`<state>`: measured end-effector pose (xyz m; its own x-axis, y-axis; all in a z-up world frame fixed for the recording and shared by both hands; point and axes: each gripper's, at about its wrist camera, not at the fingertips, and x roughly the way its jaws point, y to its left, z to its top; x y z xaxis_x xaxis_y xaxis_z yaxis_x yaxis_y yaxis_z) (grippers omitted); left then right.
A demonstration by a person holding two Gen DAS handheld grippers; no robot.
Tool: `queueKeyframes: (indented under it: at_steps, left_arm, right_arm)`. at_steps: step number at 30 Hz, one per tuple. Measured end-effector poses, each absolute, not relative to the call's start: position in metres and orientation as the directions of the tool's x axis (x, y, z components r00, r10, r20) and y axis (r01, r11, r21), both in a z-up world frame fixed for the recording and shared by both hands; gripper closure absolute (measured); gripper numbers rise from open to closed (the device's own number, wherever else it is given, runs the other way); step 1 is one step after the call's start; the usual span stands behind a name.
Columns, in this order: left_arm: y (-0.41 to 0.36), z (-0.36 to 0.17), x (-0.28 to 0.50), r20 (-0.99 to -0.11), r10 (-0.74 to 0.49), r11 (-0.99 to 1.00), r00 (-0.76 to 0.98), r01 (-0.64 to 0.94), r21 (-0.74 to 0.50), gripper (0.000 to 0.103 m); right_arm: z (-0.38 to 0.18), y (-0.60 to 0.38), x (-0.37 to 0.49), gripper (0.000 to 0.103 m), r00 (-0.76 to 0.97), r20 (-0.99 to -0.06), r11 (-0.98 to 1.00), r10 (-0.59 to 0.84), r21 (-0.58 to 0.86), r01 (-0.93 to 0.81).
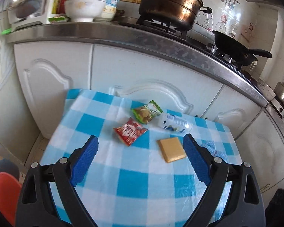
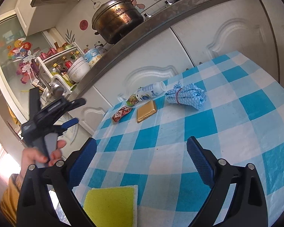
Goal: Collect trash
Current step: 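Move both tools back over the remaining table items, then grasp the green snack packet with the left tool while the right tool grasps the white bottle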
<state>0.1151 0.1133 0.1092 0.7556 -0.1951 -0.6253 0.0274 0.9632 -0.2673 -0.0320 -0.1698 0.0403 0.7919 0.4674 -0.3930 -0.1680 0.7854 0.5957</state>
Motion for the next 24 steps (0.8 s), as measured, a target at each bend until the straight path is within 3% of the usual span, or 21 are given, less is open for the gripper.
queueKeyframes:
  at_steps: [12, 17, 24]
  left_arm:
    - [0.080, 0.057, 0.267, -0.717, -0.133, 0.958, 0.684, -0.096, -0.269, 0.012]
    - [0.081, 0.039, 0.290, -0.747, -0.127, 0.944, 0.652, -0.152, -0.293, 0.032]
    - [0.080, 0.026, 0.305, -0.756, -0.157, 0.930, 0.636, -0.163, -0.331, 0.045]
  right_arm:
    - [0.028, -0.193, -0.026, 0.008, 0.786, -0.357, 0.702, 0.505, 0.699, -0.134]
    - [0.024, -0.200, -0.026, 0.008, 0.786, -0.341, 0.671, 0.516, 0.731, -0.123]
    - [0.023, -0.203, -0.026, 0.008, 0.781, -0.335, 0.652, 0.527, 0.749, -0.119]
